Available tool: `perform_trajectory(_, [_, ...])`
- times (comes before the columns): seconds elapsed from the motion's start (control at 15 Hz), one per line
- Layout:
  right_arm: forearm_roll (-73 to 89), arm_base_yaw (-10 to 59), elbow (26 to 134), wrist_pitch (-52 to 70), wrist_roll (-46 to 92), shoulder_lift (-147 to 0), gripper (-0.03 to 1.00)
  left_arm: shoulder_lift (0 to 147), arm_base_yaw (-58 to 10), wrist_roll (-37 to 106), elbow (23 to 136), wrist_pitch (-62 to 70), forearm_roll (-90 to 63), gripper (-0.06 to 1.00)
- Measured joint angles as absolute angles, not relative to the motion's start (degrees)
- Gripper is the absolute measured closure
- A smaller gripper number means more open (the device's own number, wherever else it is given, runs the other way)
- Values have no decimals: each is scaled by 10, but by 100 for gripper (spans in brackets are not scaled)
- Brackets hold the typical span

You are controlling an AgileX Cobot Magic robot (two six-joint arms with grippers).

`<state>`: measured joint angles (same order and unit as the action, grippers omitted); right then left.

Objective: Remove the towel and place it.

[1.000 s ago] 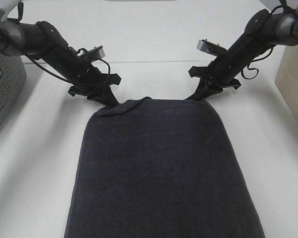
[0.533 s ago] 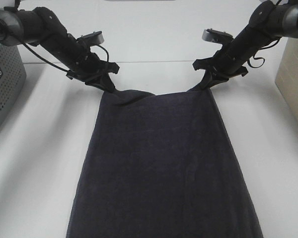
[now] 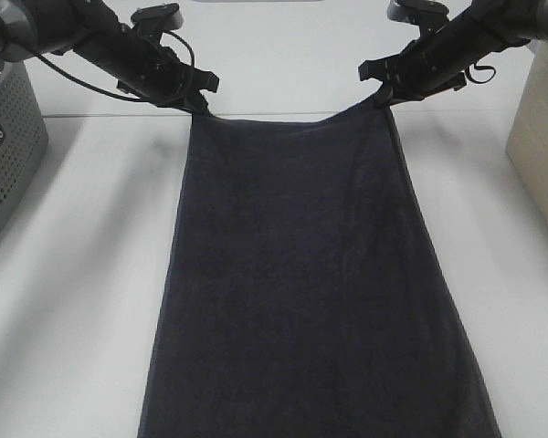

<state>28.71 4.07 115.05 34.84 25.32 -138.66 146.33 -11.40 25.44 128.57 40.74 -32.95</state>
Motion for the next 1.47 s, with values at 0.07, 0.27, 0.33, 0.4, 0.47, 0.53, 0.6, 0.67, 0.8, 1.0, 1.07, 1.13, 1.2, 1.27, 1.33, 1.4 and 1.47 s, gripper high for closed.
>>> perform_trajectory(0.07, [292, 41, 1150, 330, 253, -1386, 96, 1463, -114, 255, 1286, 389, -329, 94])
perform_trajectory(0.27, [297, 41, 1149, 277, 253, -1387, 96, 1463, -114, 261, 1286, 327, -327, 94])
perform_trajectory(0.33, [299, 41, 1149, 258, 253, -1387, 96, 1463, -114, 265, 1286, 301, -325, 94])
perform_trajectory(0.4, [301, 41, 1149, 237, 253, -1388, 96, 1463, -114, 269, 1286, 277, -325, 94])
perform_trajectory(0.47, [306, 41, 1149, 218, 254, -1391, 96, 1464, -114, 277, 1286, 257, -325, 94])
perform_trajectory(0.53, [309, 41, 1149, 211, 256, -1393, 96, 1464, -114, 280, 1286, 249, -325, 94])
perform_trajectory(0.6, [331, 41, 1149, 190, 271, -1401, 96, 1465, -114, 292, 1286, 229, -325, 94])
perform_trajectory(0.67, [337, 41, 1149, 187, 277, -1405, 96, 1466, -114, 295, 1286, 223, -325, 94])
perform_trajectory(0.8, [370, 41, 1149, 175, 313, -1420, 96, 1478, -114, 300, 1286, 203, -325, 94])
perform_trajectory(1.0, [396, 41, 1164, 157, 343, -1444, 96, 1501, -115, 310, 1286, 163, -327, 94])
perform_trajectory(1.07, [402, 41, 1181, 156, 345, -1457, 96, 1506, -116, 310, 1286, 146, -329, 94])
perform_trajectory(1.13, [406, 41, 1201, 155, 347, -1468, 96, 1510, -116, 310, 1286, 131, -331, 94])
perform_trajectory(1.2, [406, 41, 1220, 155, 347, -1477, 96, 1511, -116, 311, 1286, 119, -331, 94])
perform_trajectory(1.27, [407, 42, 1246, 156, 347, -1486, 96, 1517, -116, 315, 1286, 100, -331, 94])
perform_trajectory(1.33, [407, 42, 1251, 156, 347, -1487, 96, 1519, -116, 317, 1286, 94, -331, 94])
perform_trajectory(1.4, [408, 42, 1253, 156, 347, -1491, 96, 1524, -116, 318, 1286, 87, -331, 94])
perform_trajectory(1.47, [410, 42, 1254, 155, 347, -1498, 96, 1530, -116, 319, 1286, 83, -331, 94])
